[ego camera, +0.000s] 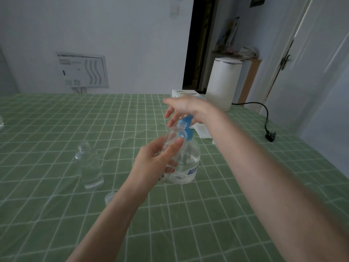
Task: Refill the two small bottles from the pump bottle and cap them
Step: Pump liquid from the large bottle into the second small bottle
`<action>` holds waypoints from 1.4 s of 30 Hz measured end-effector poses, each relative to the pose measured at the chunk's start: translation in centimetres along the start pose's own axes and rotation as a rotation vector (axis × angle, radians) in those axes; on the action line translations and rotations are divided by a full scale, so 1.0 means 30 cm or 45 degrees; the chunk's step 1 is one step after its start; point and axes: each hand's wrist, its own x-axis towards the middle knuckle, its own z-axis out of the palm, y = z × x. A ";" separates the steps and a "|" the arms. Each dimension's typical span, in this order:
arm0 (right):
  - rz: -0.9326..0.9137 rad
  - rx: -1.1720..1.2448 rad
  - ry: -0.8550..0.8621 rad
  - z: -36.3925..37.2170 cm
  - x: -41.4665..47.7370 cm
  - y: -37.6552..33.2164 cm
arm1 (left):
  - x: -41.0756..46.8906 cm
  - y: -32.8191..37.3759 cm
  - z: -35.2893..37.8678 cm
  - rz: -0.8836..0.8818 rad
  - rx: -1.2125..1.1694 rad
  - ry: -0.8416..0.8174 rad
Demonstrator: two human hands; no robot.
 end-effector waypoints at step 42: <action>0.014 -0.156 0.017 0.031 0.020 0.042 | -0.018 -0.025 0.028 0.022 -0.075 0.068</action>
